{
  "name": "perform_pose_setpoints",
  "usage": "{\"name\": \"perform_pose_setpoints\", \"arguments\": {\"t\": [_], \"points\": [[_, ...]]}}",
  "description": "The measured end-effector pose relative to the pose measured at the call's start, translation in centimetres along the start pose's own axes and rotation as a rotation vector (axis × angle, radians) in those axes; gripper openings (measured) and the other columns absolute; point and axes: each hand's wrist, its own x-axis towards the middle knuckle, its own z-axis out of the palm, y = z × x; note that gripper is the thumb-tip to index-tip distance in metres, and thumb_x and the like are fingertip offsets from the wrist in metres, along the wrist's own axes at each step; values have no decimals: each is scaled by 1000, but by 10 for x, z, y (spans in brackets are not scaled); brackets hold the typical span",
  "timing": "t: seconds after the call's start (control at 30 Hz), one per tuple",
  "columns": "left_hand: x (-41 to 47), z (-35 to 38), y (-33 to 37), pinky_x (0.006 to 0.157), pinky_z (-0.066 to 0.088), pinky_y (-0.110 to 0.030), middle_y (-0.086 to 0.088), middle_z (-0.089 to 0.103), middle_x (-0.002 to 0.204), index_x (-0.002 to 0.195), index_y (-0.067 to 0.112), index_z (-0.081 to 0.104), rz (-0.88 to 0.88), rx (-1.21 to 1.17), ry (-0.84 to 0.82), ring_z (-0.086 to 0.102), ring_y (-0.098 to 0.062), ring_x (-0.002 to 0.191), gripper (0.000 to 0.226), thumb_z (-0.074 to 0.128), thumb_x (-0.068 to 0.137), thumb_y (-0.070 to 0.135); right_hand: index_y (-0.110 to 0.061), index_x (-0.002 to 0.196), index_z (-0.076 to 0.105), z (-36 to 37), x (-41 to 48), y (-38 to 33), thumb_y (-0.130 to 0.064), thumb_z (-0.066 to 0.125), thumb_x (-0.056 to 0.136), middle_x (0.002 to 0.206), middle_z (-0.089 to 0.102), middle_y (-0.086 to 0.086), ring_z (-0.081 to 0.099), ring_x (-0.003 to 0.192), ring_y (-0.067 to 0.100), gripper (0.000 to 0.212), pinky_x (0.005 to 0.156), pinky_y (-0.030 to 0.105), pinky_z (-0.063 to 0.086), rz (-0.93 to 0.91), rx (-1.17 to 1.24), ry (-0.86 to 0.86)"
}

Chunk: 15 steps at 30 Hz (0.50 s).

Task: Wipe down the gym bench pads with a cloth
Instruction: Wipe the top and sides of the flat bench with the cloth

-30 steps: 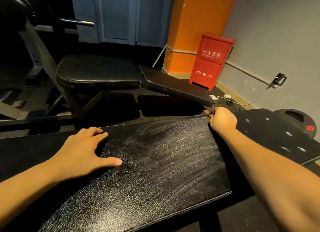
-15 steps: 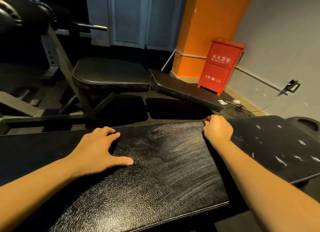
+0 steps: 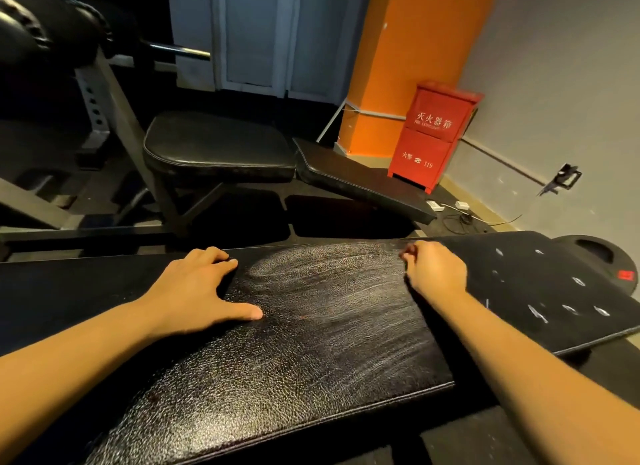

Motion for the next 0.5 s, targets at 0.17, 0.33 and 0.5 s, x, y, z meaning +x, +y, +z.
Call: {"name": "perform_pose_setpoints", "arguments": {"t": [0.17,0.33,0.5], "points": [[3,2,-1,118,30,-40,7,34,157,157,23,37,-15,4,-11,31,-16,145,146,26,42,110,-21,104,73,8,-28,-54,-25,57,95,98,69,6,69,80,27,19,60,31,51,1,-2,73],[-2,-1,3,119,29,-38,5,33,161,158,21,35,-25,5,-11,30,-18,147,144,26,43,107,-25,118,66,-16,-129,-144,-38,49,102,109,62,2,65,93,24,27,73,39,55,-517,192,-122],[-5,2,10,118,32,-39,0,38,160,155,19,41,16,29,31,35,-20,146,151,10,41,112,-34,107,71,-21,-82,-24,-37,50,100,104,67,-5,68,90,22,23,70,35,54,-176,10,-42]]}}
